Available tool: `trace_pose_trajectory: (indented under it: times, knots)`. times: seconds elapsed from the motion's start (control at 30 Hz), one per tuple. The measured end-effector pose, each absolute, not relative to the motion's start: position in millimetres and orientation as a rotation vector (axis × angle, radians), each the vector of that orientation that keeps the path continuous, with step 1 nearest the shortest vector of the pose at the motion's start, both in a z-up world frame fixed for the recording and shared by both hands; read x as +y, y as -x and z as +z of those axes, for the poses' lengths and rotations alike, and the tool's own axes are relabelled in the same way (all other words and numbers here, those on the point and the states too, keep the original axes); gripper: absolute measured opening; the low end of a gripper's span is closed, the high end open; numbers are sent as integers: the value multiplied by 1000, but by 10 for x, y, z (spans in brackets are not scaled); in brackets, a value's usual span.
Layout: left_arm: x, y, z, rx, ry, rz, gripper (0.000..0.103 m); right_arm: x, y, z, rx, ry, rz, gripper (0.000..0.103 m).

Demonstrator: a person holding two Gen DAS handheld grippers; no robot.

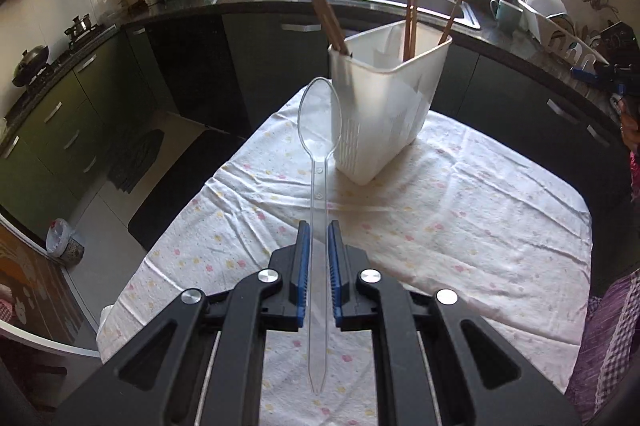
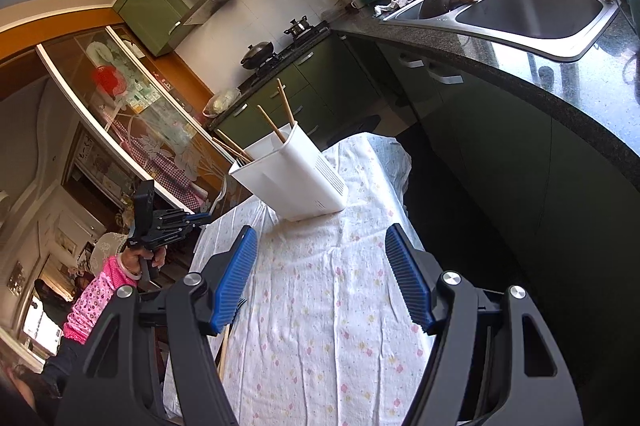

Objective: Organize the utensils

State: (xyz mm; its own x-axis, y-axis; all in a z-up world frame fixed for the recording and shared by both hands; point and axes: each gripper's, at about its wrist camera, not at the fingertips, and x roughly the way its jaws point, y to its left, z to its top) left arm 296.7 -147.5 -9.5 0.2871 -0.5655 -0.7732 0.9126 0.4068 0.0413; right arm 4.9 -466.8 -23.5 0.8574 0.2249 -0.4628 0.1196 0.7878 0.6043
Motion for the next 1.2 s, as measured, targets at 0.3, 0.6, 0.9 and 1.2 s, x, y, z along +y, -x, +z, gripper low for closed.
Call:
trace_pose_trajectory:
  times: [0.3,0.6,0.9,1.2]
  knots:
    - [-2085,-2388,980,358,-181,-1017,9,-4803,650,-126,446,-691,76,66]
    - [-2841,-2497,473,209,-26,-839,9,-5089,1257,-222,361,-742,26,67]
    - [-2883,-2689,300,132,19,-724,9,-5225,1301,-312,341,-768,41,67]
    - [-2916,-2676,-5,159,-2,-710,9,-5114,1242,-278,326,-770,71,66]
